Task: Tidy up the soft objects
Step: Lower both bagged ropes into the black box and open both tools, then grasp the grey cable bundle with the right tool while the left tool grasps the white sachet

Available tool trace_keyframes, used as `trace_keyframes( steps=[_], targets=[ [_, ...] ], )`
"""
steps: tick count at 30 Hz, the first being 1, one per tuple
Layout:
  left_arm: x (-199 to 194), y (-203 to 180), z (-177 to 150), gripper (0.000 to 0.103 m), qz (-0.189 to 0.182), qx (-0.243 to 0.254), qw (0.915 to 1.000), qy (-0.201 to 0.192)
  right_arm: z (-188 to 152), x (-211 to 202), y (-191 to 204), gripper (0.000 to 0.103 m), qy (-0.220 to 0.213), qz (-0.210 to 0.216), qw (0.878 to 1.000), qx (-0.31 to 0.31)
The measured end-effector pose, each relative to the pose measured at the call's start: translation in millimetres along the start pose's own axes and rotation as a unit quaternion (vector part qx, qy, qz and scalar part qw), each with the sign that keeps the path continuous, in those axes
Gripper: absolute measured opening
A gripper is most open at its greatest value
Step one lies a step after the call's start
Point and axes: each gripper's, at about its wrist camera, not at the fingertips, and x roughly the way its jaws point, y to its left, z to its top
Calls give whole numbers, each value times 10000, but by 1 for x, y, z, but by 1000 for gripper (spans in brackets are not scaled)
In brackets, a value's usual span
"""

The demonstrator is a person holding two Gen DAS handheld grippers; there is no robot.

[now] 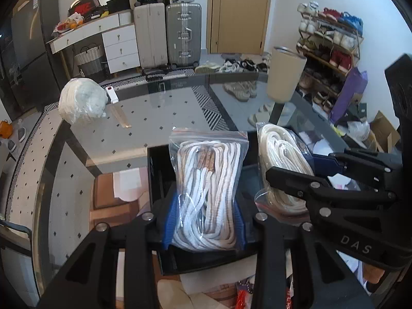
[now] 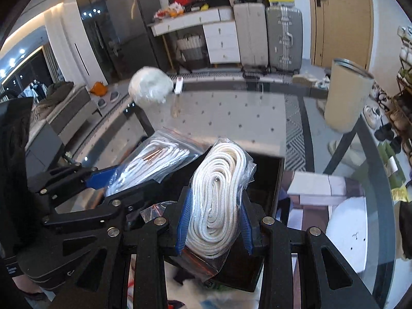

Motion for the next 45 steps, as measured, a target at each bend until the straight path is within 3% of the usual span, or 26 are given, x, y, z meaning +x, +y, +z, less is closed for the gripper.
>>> trace_keyframes(
  steps=[5, 10, 17, 21, 23, 25, 32, 35, 39, 45],
  targets=[
    [-3, -9, -9, 36, 58, 138, 9997, 191, -5, 6, -2, 34, 345, -19, 9993, -148],
    [-4, -16, -24, 35, -118, 189, 9983, 543, -15, 0, -1, 34, 678, 32, 9973, -278],
    [-9, -23, -25, 37, -90, 283, 9981, 544, -20, -8, -2, 37, 775, 122, 9967, -220],
    [-22, -34, -25, 42, 142, 648, 9973, 311, -21, -19, 1, 41, 690, 125, 9973, -215],
    [-30, -32, -23, 50, 211, 712, 9971, 175, -22, -29, 0, 46, 599, 148, 9979, -184],
    [-41, -29, -22, 54, 124, 615, 9980, 44, -23, -40, -2, 50, 501, 170, 9985, -124],
    [-86, -23, -36, 64, -98, 482, 9983, -327, -49, -84, -6, 50, 334, 237, 9992, -10],
    [-92, -34, -57, 72, -281, 575, 9978, -196, -73, -90, -7, 50, 462, 362, 9982, 101],
    [-85, -48, -84, 72, -469, 624, 9968, 186, -102, -79, 0, 50, 855, 396, 9955, 111],
    [-74, -58, -100, 72, -282, 675, 9962, 478, -118, -74, 6, 50, 932, 182, 9955, 0]
  ],
)
